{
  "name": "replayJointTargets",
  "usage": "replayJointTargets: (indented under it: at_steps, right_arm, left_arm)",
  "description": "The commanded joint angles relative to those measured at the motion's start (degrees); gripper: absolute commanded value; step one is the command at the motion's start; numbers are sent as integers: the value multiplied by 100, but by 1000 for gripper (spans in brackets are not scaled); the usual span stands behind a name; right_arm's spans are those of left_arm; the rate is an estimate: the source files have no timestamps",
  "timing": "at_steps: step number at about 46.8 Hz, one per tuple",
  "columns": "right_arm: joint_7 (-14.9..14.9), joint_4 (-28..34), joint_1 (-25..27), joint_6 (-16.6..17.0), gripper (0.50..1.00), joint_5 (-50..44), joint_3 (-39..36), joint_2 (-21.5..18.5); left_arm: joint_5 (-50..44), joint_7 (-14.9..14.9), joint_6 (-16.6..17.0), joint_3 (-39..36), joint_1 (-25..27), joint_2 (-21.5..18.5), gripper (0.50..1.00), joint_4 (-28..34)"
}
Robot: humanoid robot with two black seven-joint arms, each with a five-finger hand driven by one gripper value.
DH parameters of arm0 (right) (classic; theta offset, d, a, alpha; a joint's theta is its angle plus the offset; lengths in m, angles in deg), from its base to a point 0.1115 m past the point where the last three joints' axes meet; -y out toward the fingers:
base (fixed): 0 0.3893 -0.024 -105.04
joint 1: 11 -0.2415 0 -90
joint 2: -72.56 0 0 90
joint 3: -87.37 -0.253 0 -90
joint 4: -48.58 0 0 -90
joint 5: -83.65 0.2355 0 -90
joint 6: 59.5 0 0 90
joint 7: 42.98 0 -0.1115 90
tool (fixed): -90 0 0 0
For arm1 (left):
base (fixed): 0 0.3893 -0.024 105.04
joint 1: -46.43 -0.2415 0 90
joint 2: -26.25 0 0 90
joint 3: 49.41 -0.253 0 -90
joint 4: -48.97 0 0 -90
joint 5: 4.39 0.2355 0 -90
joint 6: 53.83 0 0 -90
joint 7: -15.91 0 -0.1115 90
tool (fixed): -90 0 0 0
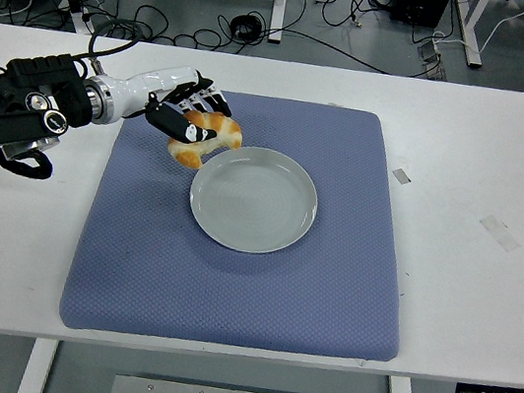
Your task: Place the bread on the table
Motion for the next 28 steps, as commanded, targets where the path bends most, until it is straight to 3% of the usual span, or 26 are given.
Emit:
replayJointTargets:
  at_steps: [1,28]
  right_arm:
    - [1,8,0,0,1000,-1,0,0]
    - [1,-1,0,0,1000,-1,0,0]
  left_arm:
    - [0,1,0,74,-32,-58,580,-153]
    - [-141,1,9,48,-340,-128,599,-654]
